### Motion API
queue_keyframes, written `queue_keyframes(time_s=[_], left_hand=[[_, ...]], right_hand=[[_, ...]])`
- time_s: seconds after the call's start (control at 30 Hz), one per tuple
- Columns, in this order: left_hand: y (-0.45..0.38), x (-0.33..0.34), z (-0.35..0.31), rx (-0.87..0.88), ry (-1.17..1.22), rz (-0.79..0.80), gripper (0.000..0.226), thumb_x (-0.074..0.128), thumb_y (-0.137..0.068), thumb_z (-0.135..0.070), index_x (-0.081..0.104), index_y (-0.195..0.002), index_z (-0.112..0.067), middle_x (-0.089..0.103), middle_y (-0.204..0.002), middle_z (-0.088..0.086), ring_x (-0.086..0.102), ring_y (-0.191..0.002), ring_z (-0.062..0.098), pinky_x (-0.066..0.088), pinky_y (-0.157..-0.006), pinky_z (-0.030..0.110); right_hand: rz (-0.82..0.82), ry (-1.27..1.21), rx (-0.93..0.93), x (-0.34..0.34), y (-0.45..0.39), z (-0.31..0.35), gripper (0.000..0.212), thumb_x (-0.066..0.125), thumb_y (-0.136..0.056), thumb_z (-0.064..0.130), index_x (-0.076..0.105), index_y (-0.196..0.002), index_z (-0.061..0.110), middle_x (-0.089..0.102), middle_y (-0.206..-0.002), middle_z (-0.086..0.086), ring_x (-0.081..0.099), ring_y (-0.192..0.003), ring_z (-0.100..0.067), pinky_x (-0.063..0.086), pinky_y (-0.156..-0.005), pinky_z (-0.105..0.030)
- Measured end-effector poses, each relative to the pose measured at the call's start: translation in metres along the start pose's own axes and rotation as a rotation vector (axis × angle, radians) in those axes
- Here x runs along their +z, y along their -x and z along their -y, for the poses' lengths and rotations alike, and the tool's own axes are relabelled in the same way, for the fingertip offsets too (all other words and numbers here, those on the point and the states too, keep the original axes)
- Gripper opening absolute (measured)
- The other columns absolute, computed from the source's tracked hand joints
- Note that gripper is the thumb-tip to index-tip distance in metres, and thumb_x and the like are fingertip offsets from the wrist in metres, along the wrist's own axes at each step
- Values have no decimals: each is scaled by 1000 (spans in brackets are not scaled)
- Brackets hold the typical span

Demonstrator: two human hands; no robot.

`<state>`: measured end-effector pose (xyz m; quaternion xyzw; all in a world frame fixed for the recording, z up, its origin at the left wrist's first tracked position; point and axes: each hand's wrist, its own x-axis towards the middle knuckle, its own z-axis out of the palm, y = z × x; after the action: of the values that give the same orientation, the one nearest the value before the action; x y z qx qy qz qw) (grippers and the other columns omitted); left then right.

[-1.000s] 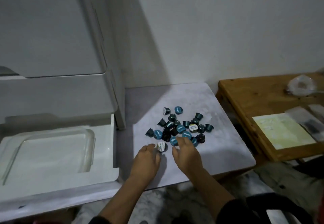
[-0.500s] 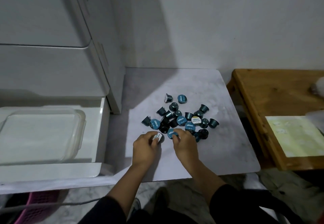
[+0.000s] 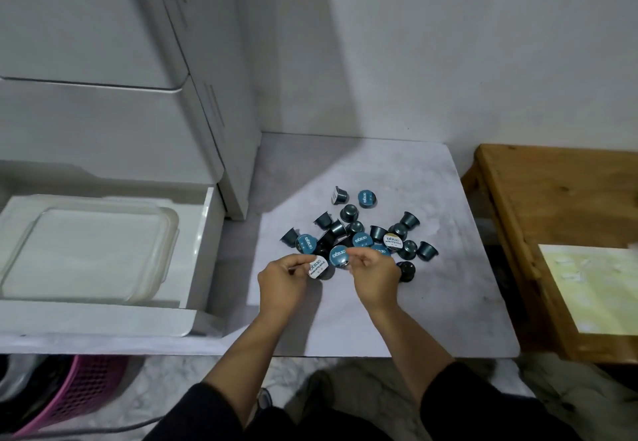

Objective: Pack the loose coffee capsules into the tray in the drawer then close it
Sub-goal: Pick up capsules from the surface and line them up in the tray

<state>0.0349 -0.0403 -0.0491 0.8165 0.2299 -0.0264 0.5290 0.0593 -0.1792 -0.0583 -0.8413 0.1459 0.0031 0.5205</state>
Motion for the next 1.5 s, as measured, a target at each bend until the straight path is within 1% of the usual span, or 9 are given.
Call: queue_keyframes(time_s=[0.23, 0.47, 0.6, 0.8, 0.97, 1.13, 1.27, 1.4, 1.5], left_hand=[[-1, -43, -52, 121, 173, 2, 22, 63, -83, -12, 75, -80, -30, 74, -80, -6, 65, -71, 9, 49, -68, 14], [-5, -136, -100, 305, 159, 39, 30, 60, -86, -6, 72, -75, -31, 72, -69, -20, 64, -68, -2, 49, -71, 11], [-6, -199, -105, 348, 25, 10, 25, 61, -85, -8, 74, -79, -28, 75, -82, -3, 67, -80, 13, 49, -79, 24], [-31, -298, -69, 350, -263, 68, 24, 64, -83, -7, 75, -79, -29, 72, -73, -21, 66, -73, -2, 50, -76, 17], [-74, -379, -14, 315, -467, 194, 28, 66, -81, -6, 75, -76, -32, 75, -76, -15, 68, -80, 7, 53, -82, 28], [-115, -438, 39, 345, -637, 334, 37, 63, -80, -6, 72, -73, -41, 67, -68, -31, 62, -74, -10, 46, -72, 12], [-137, -459, 73, 316, -690, 527, 32, 58, -78, 2, 76, -82, -24, 70, -70, -13, 61, -69, -1, 44, -69, 9], [-149, -463, 92, 295, -756, 629, 28, 58, -78, -1, 76, -84, -23, 75, -83, -3, 57, -63, -5, 40, -67, 3], [-155, -461, 97, 304, -787, 658, 26, 60, -78, -3, 76, -86, -23, 75, -85, -3, 55, -64, -3, 43, -74, 12]], right_hand=[[4, -173, -41, -20, -6, 63, 19, 60, -83, 7, 73, -88, 19, 74, -85, -3, 69, -81, -16, 55, -81, -34], [134, -261, -171, -15, 8, 146, 18, 59, -84, 5, 72, -91, 15, 70, -78, -1, 62, -68, -7, 47, -60, -8], [262, -233, -240, 11, 21, 175, 19, 60, -84, 5, 73, -88, 19, 69, -77, 6, 63, -67, 0, 48, -61, -4], [490, -187, -309, 79, 42, 209, 20, 58, -84, -4, 72, -89, 9, 67, -74, -1, 58, -53, 5, 49, -61, -6], [623, -46, -323, 163, 59, 231, 19, 62, -82, -1, 73, -85, 13, 66, -68, 6, 58, -51, 5, 47, -59, -7], [744, 106, -269, 249, 78, 248, 24, 63, -83, 7, 71, -77, 28, 71, -82, 1, 65, -75, -11, 55, -76, -24], [818, 166, -209, 305, 92, 249, 19, 64, -80, 3, 75, -80, 19, 71, -75, -3, 60, -59, 1, 50, -63, -15], [898, 211, -95, 338, 98, 242, 23, 64, -77, -1, 74, -75, 20, 68, -65, -2, 58, -59, -9, 49, -60, -17], [894, 257, -52, 352, 99, 234, 17, 64, -76, -3, 75, -81, 9, 68, -67, -7, 59, -59, -10, 50, -57, -14]])
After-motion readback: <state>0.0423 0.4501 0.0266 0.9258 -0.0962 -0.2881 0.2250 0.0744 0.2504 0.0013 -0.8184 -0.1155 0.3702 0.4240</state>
